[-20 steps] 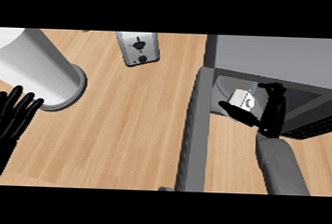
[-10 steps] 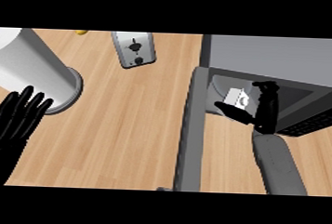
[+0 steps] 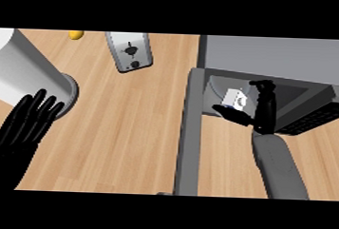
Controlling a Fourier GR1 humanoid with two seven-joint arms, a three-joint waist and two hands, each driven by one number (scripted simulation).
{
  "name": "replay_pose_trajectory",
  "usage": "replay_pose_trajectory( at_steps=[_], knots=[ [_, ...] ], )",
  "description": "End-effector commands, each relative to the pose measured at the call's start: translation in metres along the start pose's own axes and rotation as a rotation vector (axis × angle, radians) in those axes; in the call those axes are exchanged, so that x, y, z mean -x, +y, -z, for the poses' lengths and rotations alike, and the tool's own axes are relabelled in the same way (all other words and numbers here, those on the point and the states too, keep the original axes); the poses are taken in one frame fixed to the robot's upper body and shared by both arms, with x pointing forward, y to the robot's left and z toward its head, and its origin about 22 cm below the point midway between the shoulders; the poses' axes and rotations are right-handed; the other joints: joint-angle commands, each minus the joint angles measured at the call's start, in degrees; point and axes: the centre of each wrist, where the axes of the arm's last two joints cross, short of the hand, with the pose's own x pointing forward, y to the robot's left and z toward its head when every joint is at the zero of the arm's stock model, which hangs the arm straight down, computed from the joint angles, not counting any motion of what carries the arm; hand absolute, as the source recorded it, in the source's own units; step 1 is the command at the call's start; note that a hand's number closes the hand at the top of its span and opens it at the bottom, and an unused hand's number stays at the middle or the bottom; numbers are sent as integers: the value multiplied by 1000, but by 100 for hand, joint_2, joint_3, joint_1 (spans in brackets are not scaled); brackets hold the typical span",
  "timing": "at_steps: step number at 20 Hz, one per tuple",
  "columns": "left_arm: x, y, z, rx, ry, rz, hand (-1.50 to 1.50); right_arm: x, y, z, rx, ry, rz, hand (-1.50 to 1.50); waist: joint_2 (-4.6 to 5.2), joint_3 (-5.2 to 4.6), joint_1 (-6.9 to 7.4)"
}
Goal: Pick up the milk, place it into the microwave and close the microwave
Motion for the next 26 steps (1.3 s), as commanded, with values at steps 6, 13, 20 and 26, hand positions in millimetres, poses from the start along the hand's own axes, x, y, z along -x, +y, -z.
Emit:
replay_pose_trajectory(
  at_steps=[6, 13, 20, 26],
  knots=[
    [9, -9, 5, 51, 40, -18, -150, 17, 4, 5, -46, 344, 176, -150, 237, 99, -176],
    [22, -13, 11, 172, 74, -18, -150, 19, 13, -21, -68, 364, 316, -150, 197, 94, -393],
    [40, -31, 34, 288, 115, 19, 150, 19, 12, -48, -132, 392, 354, -150, 85, 82, -656],
    [67, -46, 56, 356, 169, 35, 150, 1, -1, -72, -129, 390, 404, -150, 46, 81, -695]
  ],
)
